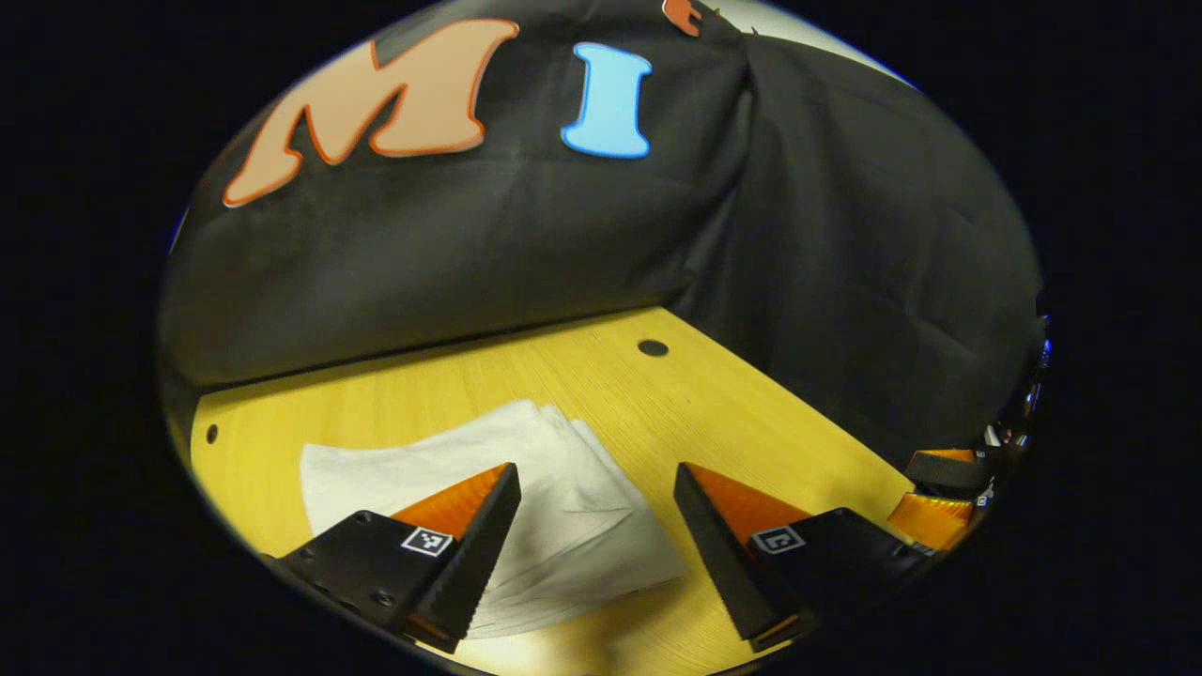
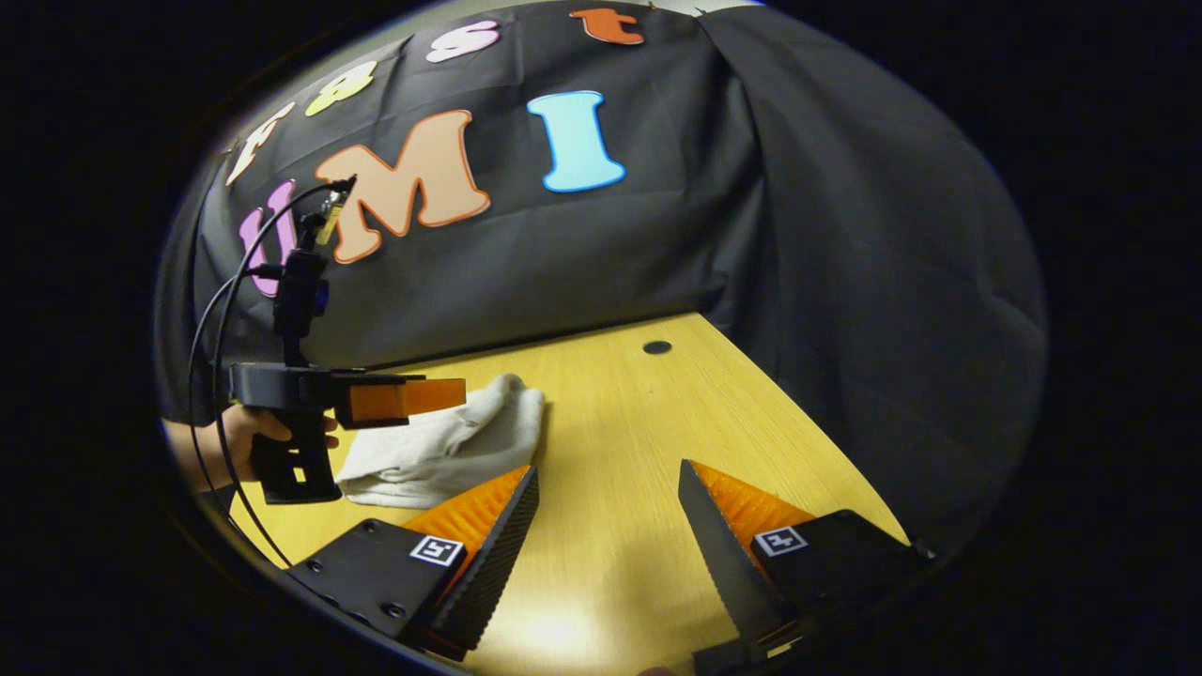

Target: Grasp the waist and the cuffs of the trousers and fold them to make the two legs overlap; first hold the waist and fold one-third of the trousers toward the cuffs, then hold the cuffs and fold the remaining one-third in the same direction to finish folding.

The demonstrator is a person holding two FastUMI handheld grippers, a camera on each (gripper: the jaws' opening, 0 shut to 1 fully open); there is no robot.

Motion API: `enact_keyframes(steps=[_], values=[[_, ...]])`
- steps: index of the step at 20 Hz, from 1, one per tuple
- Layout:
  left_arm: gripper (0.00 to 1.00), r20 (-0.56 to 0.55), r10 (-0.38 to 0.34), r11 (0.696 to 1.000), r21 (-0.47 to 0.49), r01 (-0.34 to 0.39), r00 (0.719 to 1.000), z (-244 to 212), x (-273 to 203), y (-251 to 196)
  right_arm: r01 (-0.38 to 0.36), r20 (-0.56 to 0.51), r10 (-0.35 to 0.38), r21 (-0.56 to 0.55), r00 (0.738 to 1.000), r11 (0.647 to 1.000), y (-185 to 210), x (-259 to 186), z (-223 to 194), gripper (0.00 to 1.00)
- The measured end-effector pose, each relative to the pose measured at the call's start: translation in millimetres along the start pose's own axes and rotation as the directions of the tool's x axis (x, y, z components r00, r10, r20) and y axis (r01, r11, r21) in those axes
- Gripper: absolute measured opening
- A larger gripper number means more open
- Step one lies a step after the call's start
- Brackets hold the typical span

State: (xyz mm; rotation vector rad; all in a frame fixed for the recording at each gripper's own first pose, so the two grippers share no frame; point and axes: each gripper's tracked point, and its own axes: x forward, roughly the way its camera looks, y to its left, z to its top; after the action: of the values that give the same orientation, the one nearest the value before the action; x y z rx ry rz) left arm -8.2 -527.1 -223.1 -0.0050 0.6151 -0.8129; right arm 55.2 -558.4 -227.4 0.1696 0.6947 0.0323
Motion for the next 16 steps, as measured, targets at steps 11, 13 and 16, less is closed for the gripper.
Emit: enact_keyframes(steps=[11, 13, 16], values=[[0.95, 0.329, 0.396, 0.914, -0.057, -0.401, 0.857, 24, -207, 102, -0.183, 0.295, 0.206, -0.104, 0.933, 0.978, 164, 2, 125, 0.96], [0.94, 0.341, 0.432, 0.897, -0.071, -0.435, 0.835, 22, -230, 124, -0.194, 0.326, 0.216, -0.1, 0.92, 0.976, 184, -1, 136, 0.96], [0.95, 0.36, 0.475, 0.874, -0.09, -0.477, 0.803, 22, -257, 143, -0.175, 0.354, 0.195, -0.089, 0.915, 0.981, 188, -7, 141, 0.96]])
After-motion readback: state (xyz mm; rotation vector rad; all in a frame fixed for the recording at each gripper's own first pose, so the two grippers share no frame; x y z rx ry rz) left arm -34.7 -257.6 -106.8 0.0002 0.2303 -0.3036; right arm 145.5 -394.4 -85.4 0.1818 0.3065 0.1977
